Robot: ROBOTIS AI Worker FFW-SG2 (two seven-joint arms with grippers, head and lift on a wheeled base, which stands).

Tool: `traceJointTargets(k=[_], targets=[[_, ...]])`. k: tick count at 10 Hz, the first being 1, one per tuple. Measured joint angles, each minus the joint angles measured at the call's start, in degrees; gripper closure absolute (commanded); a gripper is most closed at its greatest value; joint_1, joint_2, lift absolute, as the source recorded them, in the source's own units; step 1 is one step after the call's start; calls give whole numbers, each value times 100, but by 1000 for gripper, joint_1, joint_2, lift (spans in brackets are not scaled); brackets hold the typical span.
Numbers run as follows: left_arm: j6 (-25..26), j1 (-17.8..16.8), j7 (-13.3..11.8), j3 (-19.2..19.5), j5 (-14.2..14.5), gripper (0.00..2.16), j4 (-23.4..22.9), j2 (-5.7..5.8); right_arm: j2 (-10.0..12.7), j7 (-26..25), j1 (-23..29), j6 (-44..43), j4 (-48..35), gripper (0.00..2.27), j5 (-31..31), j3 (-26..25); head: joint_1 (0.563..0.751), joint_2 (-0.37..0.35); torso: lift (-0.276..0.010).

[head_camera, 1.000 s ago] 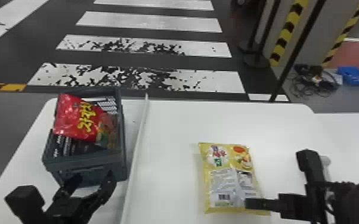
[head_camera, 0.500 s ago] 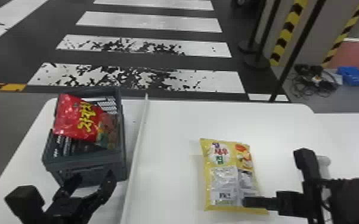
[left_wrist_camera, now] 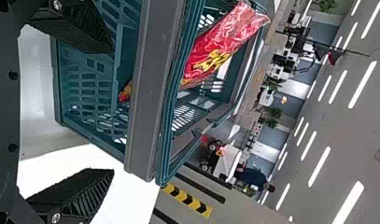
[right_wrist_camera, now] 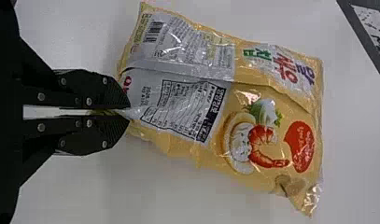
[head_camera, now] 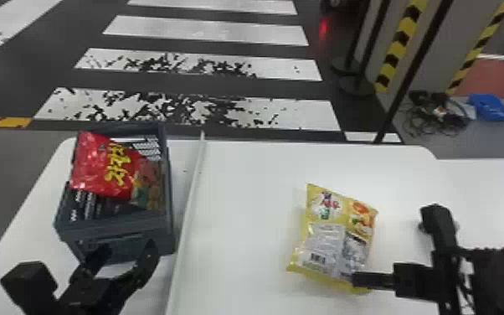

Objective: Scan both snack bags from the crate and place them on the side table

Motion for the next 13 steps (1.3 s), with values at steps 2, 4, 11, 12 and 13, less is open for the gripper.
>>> traceJointTargets(k=[2,4,11,12,13], targets=[[0,7,7,0,1,83,-15,6,-2,21,-76,2,-60,2263,-229,-366,695,-98,-95],[6,24,9,0,1,83,-31,12,-7,8,-259,30,-139,2263,-415,-808,695,-122,-95],[18,53,9,8,0,83,-70,28,-417,-583,-794,-659,200,2263,-939,-2663,695,-333,-95],[18,44,9,9,0,83,-62,30,-477,-618,-818,-1029,462,2263,-939,-2908,695,-350,-95],[18,38,9,14,0,83,-45,30,-566,-634,-866,-1453,834,2263,-937,-3125,695,-350,-95]])
